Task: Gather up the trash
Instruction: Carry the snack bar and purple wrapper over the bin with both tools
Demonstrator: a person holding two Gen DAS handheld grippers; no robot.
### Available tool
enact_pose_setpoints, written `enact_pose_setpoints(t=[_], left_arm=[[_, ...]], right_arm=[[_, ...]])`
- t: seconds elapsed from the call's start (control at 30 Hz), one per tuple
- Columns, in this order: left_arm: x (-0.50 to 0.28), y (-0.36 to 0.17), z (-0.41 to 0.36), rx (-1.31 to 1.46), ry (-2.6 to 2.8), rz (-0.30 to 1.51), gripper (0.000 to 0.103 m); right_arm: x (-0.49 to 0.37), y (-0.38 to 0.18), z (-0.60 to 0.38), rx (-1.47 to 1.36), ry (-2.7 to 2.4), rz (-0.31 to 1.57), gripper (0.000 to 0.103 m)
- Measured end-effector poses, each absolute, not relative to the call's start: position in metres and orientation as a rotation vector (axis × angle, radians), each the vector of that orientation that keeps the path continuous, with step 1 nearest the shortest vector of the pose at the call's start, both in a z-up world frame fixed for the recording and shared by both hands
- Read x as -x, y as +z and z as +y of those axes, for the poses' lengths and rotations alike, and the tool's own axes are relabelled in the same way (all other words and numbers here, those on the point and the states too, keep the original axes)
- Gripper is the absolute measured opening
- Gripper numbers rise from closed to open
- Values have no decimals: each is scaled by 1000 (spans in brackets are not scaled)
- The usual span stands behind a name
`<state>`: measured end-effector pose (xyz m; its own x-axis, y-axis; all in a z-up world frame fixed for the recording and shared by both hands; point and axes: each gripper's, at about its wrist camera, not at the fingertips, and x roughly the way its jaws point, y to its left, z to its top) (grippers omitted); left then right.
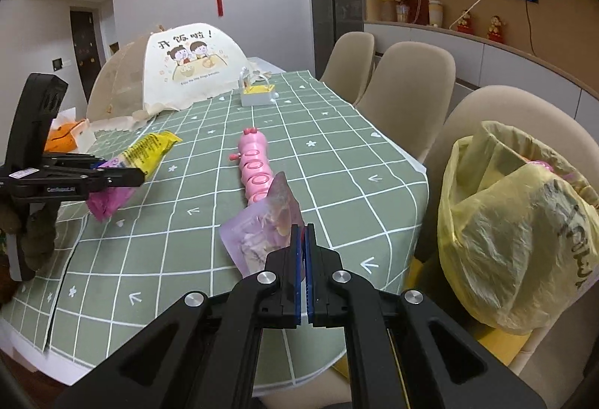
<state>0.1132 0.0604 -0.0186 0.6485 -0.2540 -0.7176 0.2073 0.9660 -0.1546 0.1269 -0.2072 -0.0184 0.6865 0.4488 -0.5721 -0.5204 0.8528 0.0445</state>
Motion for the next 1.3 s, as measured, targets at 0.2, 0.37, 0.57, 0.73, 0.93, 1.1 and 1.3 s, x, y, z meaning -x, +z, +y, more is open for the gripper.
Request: enact_pose_setpoints(t=[0.2,0.37,0.57,0.73,0.93,1.1,1.3], left_arm=[[-123,-9,31,72,-291,802,28],[-137,12,-5,44,-352,740,28],[-170,49,-58,12,-433,641,28],[-204,74,-112,-22,-509,591,28],[-251,87,-183,-58,-599,621,28],[-285,79,-240,-105,-690,687,28],[-333,49,-297,-157,-744,839,28]], right_arm=[[-117,-5,-226,147,530,547,4],[-117,2,-250,145,499,525,4],[-124,14,-281,166,445,514,4],[-137,26,-318,177,381,513,4],[-149,31,-366,150,272,515,4],[-153,25,-395,127,223,530,4],[-157,12,-413,129,180,563,4]])
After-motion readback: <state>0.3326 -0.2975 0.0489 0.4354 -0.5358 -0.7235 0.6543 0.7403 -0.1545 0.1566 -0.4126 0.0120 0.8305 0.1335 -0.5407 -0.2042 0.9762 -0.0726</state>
